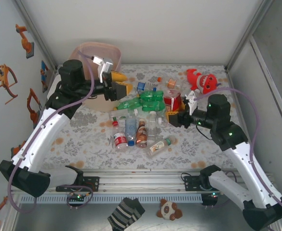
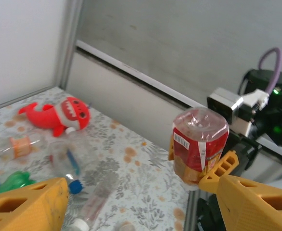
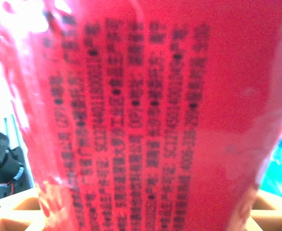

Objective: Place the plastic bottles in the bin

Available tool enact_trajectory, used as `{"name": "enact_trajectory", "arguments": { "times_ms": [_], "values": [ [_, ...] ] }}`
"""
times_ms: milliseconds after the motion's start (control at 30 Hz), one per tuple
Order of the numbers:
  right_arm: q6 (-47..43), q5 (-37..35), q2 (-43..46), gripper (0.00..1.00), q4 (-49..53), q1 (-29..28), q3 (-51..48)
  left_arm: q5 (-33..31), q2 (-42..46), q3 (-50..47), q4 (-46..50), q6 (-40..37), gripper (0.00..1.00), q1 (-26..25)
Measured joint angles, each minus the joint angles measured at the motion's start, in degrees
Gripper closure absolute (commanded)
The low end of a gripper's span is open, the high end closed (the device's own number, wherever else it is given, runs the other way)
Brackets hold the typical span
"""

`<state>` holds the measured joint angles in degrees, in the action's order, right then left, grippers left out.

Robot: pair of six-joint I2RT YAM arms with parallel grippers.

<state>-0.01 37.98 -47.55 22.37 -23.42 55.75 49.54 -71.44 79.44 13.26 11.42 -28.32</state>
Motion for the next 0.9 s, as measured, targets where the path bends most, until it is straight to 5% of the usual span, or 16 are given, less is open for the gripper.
{"name": "enact_trajectory", "arguments": {
  "times_ms": [267,567,900],
  "values": [
    [-1.46,8.83,-0.94,0.57,-10.27,-3.87,3.15,2.86,0.79,-0.17,-3.32,-5.64,0.15,-9.94],
    [-1.57,9.88,-4.22,0.57,-18.82,-10.43,3.93,2.73,-1.49,2.12,-8.55,-5.97,0.10,-16.59],
    [-1.33,7.61,-6.40,0.57,-23.87,-15.06,4.87,2.67,-4.31,4.83,-11.15,-6.49,0.27,-21.88]
  ]
}}
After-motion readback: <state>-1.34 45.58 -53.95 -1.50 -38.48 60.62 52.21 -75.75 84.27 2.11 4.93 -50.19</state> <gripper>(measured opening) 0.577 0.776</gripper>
